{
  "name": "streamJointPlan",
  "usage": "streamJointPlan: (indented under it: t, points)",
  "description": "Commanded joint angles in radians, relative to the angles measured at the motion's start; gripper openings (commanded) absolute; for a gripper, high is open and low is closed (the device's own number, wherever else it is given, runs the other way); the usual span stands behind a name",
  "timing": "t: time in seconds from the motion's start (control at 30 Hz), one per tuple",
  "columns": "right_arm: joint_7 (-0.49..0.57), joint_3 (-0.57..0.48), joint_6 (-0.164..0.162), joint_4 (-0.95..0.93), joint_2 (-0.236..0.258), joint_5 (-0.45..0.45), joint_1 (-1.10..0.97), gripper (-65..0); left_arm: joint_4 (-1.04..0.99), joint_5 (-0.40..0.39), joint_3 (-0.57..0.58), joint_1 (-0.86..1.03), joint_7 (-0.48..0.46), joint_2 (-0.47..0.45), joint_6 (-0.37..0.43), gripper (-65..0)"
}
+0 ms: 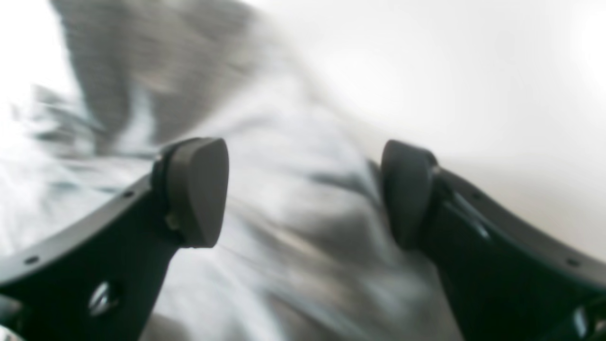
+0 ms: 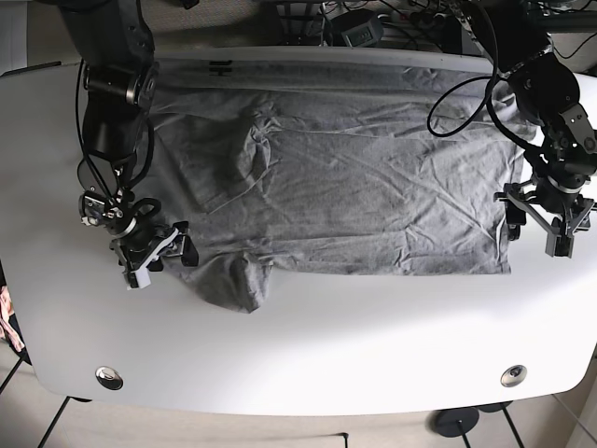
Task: Fold the T-shirt properly
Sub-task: 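Grasp the shirt's hem edge with both grippers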
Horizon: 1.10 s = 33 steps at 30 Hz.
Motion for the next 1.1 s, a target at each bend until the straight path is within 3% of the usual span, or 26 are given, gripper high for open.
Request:
streamJointPlan:
  t: [0.03,0.1,0.13,0.2,0.27,0.3,0.37,0.47,0.6,0.97,1.0,1.03,1.07,1.1]
  points:
    - [-0.019,-0.021,0.007,0.005,-0.011,-0.01,-0.003,-17.8,0.01,-0.005,-0.004,-0.056,-0.022,-0.017,0.024,-22.1]
    - [-0.019,-0.021,-0.024,0.006,-0.014,-0.004,-0.005,-21.6,-0.05,0.021,0.0,-0.09,-0.022,-0.019,0.101,-21.5]
    - [-0.017,-0.021,-0.044,0.009,-0.014,-0.004,-0.006,-27.0,-0.098,0.038,0.002,-0.105,-0.022,-0.02,0.132,-21.4]
    - [-0.017,-0.021,-0.075,0.009,-0.013,-0.003,-0.006,-42.8,-0.224,0.077,0.019,-0.176,-0.022,-0.037,0.155,-17.6]
    - [-0.017,-0.027,-0.084,0.009,-0.014,-0.009,-0.005,-59.0,-0.398,0.101,0.069,-0.259,-0.028,-0.065,0.163,-12.9]
    - [-0.017,-0.027,-0.087,0.009,-0.014,-0.009,-0.003,-63.7,-0.497,0.101,0.086,-0.302,-0.043,-0.076,0.164,-13.2]
    - [-0.017,-0.027,-0.088,0.009,-0.017,-0.007,-0.003,-61.4,-0.673,0.103,0.091,-0.386,-0.129,-0.096,0.164,-13.3]
    - [-0.017,-0.027,-0.088,0.009,-0.019,-0.004,-0.006,-62.8,-0.92,0.106,0.109,-0.484,-0.261,-0.103,0.164,-13.2]
    - [-0.017,-0.026,-0.088,0.009,-0.021,-0.003,-0.008,-62.8,-1.152,0.1,0.165,-0.578,-0.333,-0.131,0.164,-13.2]
    - [-0.017,-0.021,-0.088,0.011,-0.021,-0.001,-0.01,-62.8,-1.313,0.101,0.229,-0.586,-0.432,-0.123,0.164,-13.3]
    - [-0.017,-0.021,-0.088,0.011,-0.021,-0.001,-0.01,-62.8,-1.314,0.101,0.241,-0.586,-0.432,-0.123,0.161,-15.0]
    - [-0.017,-0.021,-0.088,0.011,-0.021,-0.001,-0.01,-62.8,-1.314,0.1,0.244,-0.586,-0.432,-0.123,0.159,-20.7]
    - [-0.017,-0.021,-0.088,0.011,-0.021,-0.001,-0.01,-62.8,-1.314,0.1,0.241,-0.586,-0.435,-0.123,0.159,-29.0]
    - [-0.017,-0.02,-0.088,0.011,-0.021,-0.001,-0.01,-62.8,-1.314,0.098,0.24,-0.586,-0.451,-0.123,0.159,-43.9]
